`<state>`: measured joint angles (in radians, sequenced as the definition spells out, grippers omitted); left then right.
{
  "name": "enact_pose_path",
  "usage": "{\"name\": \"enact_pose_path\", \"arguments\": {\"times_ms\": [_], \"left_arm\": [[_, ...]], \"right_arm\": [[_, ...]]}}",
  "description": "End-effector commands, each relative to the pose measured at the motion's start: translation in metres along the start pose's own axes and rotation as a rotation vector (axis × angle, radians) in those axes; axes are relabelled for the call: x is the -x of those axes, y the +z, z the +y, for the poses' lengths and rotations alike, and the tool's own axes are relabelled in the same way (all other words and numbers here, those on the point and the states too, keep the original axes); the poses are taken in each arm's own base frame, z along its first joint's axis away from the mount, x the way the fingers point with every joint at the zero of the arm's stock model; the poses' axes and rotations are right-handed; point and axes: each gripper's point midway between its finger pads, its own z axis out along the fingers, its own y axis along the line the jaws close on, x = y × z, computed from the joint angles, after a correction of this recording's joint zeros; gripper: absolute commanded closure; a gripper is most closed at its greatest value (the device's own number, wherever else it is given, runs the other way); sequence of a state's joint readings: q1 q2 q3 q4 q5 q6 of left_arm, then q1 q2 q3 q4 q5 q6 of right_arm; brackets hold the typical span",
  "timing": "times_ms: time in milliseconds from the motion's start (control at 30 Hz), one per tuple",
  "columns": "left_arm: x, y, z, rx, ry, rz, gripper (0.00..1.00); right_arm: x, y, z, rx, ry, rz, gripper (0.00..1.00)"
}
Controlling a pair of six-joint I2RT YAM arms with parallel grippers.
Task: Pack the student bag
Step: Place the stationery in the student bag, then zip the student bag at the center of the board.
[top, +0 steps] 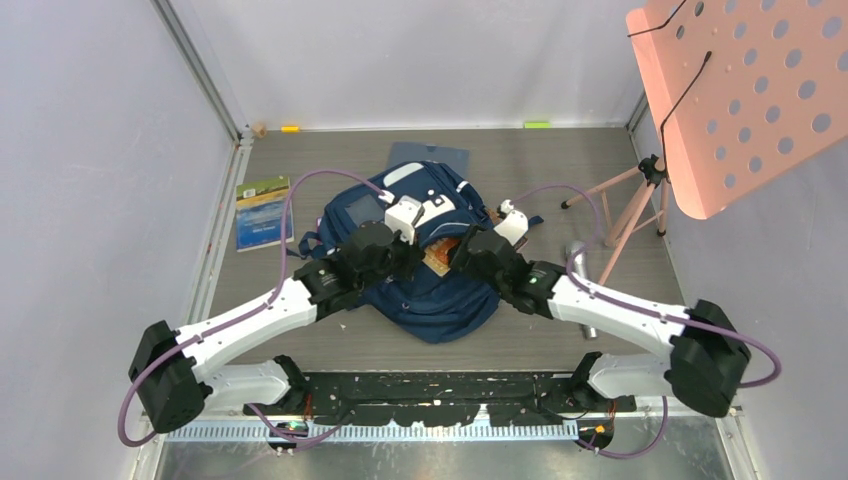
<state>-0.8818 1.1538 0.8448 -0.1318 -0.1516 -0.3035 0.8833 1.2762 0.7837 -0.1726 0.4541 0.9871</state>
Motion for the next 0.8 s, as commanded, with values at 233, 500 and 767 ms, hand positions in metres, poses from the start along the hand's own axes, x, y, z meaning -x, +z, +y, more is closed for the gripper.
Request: {"name": "enact_pose_path", "arguments": {"times_ms": [233, 500, 767], "left_arm": [[0.048, -0.024, -0.045, -0.249, 0.054, -0.140, 0.89], [0.010, -0.054, -0.039, -0.276, 0.047, -0.030, 0.15], [-0.041, -0.078, 0.013, -0.079, -0.083, 0.073, 0.02]], "right_arm": [[0.040, -0.040, -0.021, -0.008, 0.032, -0.150, 0.23], [0.057, -0.076, -0.049, -0.055, 0.022, -0.198, 0.09], [0.060, -0.090, -0.055, -0.045, 0.045, -0.194, 0.03]]}}
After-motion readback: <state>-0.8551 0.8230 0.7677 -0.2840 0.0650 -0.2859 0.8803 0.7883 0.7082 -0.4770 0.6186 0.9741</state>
